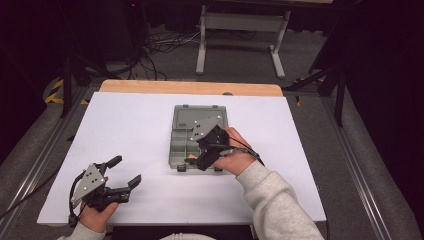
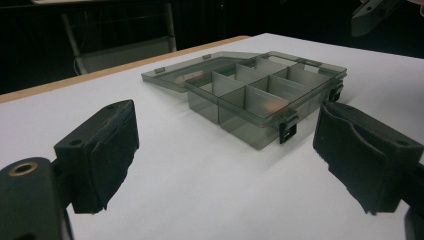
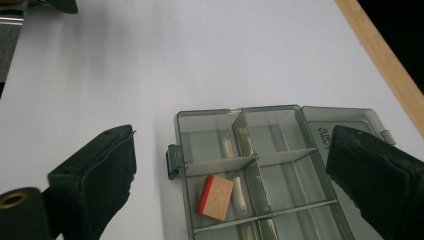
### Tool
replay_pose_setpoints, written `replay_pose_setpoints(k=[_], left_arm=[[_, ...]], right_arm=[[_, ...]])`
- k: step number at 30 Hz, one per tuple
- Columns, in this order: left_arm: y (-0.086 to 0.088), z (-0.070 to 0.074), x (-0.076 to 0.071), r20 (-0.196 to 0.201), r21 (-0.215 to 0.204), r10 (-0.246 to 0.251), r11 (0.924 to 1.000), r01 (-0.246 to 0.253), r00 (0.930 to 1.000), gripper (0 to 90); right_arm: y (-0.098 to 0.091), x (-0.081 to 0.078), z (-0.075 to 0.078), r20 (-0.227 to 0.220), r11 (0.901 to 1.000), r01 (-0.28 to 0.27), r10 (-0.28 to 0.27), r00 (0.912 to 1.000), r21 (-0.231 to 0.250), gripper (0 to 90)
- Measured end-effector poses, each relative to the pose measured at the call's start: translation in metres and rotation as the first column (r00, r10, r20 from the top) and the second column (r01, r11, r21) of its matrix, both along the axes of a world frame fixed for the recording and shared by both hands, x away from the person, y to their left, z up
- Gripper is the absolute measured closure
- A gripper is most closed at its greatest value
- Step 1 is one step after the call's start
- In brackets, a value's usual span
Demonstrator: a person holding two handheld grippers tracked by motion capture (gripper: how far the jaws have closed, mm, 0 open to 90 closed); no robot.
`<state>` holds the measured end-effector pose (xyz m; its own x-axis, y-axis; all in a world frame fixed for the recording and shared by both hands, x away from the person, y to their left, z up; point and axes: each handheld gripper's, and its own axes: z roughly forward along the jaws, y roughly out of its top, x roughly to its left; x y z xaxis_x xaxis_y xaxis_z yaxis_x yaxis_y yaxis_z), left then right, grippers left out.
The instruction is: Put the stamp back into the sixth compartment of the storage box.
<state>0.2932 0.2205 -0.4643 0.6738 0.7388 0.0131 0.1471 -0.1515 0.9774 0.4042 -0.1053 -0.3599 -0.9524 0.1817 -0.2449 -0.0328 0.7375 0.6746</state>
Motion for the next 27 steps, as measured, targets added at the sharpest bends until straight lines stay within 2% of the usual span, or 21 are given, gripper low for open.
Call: replay_pose_setpoints(k=[12, 15, 20, 27], left_arm=[[-0.001, -0.001, 0.0, -0.005, -0.003, 0.0, 1.0, 0.0, 1.0, 12.0], [-0.001, 0.0, 0.0, -0.006, -0.002, 0.001, 1.0, -0.001, 1.0, 12.0], [-0.002, -0.001, 0.0, -0.004, -0.005, -0.001, 1.0, 0.001, 1.0, 12.0], [-0.002, 0.0, 0.001, -0.001, -0.001, -0.002, 1.0, 0.002, 1.0, 12.0]], right_arm=[[-0.018, -0.015, 0.008, 0.021, 0.9952, 0.038, -0.04, 0.999, 0.09, 3.2], [-0.028, -0.022, 0.01, 0.027, 0.9893, 0.063, -0.067, 0.9974, 0.132, 3.1], [-0.038, -0.028, 0.011, 0.04, 0.9829, 0.087, -0.095, 0.9947, 0.163, 2.9], [-0.057, -0.042, 0.009, 0.061, 0.967, 0.13, -0.146, 0.9874, 0.219, 2.6]])
